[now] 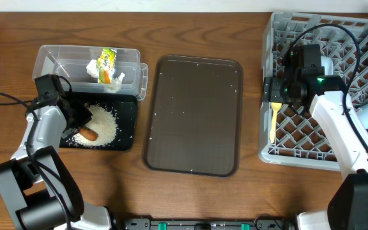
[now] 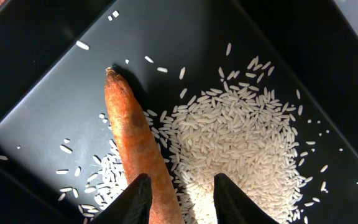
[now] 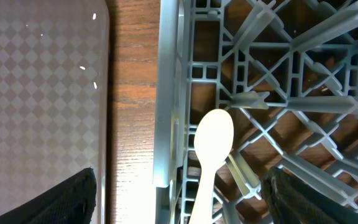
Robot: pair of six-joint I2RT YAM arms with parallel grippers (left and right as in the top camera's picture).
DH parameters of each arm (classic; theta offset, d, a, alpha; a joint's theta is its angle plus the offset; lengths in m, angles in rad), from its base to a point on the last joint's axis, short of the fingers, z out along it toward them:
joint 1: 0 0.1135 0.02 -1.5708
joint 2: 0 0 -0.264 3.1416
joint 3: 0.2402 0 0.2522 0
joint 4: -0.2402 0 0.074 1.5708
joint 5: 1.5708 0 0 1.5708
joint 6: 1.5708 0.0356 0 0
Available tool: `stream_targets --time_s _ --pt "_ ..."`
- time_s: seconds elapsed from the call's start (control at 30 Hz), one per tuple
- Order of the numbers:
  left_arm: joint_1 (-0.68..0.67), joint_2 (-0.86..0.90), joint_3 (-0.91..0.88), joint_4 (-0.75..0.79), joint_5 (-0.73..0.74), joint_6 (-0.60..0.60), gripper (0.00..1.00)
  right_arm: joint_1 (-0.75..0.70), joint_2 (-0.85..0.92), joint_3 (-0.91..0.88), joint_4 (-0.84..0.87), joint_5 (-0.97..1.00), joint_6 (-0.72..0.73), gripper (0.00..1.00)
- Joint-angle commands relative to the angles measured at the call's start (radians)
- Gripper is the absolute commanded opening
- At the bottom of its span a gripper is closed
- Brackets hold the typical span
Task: Sort waste into correct bins and load items into the dishwasher rack
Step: 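Release carrot and raise left gripper above the black tray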
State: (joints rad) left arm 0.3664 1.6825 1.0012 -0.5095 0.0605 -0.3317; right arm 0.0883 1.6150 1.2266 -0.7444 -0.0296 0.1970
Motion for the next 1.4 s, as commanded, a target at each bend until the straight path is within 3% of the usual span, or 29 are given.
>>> stream_targets --time_s 0.0,0.2,0.37,0.43,0.53,0.63,0.8,1.1,1.27,1.37 --pt "0.003 -0.027 0.013 -0.002 0.005 0.054 0.38 -0.005 -0.005 0.005 -0.006 0.003 -0.011 0.86" --pt "-0.062 -0.164 0.013 0.015 0.077 0.182 0.45 -0.002 -0.005 0.005 0.04 -0.021 -0.011 0.91" --pt "-0.226 -0.241 0.026 0.016 0.101 0.276 0.53 -0.002 -0.005 0.005 0.158 -0.097 -0.013 0.91" --pt "-0.296 -0.228 0.06 -0.045 0.101 0.288 0.54 -0.002 -0.005 0.005 0.194 -0.125 -0.039 0.91" --pt "-0.372 -0.178 0.146 -0.214 0.1 0.319 0.61 -0.006 -0.005 0.006 0.205 -0.132 -0.118 0.99" --pt "-0.391 -0.158 0.222 -0.362 0.101 0.32 0.7 -0.027 -0.005 0.031 0.123 -0.124 -0.136 0.99" --pt "-0.37 -0.208 0.285 -0.512 0.1 0.32 0.7 -0.088 -0.05 0.069 -0.048 -0.125 -0.135 0.99" --pt "-0.359 -0.457 0.235 -0.533 0.104 0.321 0.69 -0.13 -0.302 0.021 -0.09 -0.069 -0.133 0.99" --pt "-0.359 -0.706 0.077 -0.4 0.104 0.32 0.7 -0.13 -0.454 -0.109 -0.055 -0.023 -0.13 0.99" --pt "-0.359 -0.86 -0.037 -0.307 0.104 0.32 0.86 -0.13 -0.559 -0.202 -0.013 -0.023 -0.123 0.99"
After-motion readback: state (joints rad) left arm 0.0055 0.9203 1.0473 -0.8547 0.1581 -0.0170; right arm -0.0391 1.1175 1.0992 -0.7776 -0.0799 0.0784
